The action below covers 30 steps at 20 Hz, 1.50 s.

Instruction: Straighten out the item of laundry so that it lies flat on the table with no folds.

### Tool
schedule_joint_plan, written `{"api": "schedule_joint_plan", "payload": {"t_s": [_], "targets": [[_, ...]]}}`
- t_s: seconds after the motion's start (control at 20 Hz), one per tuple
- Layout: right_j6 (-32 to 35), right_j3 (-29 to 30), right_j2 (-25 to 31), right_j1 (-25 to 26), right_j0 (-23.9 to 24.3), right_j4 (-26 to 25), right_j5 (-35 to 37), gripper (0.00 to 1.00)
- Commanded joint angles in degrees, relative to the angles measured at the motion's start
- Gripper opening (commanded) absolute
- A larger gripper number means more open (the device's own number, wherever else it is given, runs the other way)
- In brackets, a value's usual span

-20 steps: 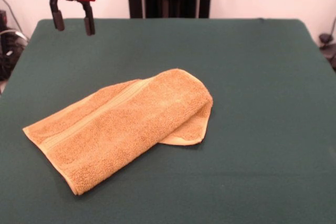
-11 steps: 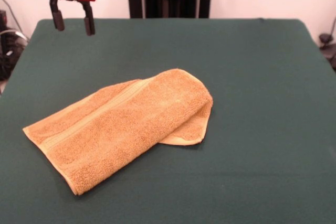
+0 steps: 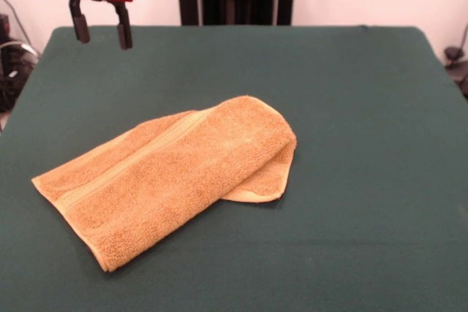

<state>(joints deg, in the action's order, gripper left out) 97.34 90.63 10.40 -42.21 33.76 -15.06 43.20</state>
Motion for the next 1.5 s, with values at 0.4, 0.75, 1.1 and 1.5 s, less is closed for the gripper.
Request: {"api": "schedule_joint_plan", "payload": {"t_s": [0.4,0.75,1.1,1.5], "targets": [[-3.46,5.95,5.22,1.61,-0.72,-1.34,-0.46,1.00],[-3.58,5.81,4.92,0.93,0.33,-0.59,1.05,1.00],[-4.84,6.21,5.68,0.63,2.00,-0.64,0.76,1.00],[-4.83,5.99,5.83,0.64,2.21,-1.04,1.04,1.00]]}}
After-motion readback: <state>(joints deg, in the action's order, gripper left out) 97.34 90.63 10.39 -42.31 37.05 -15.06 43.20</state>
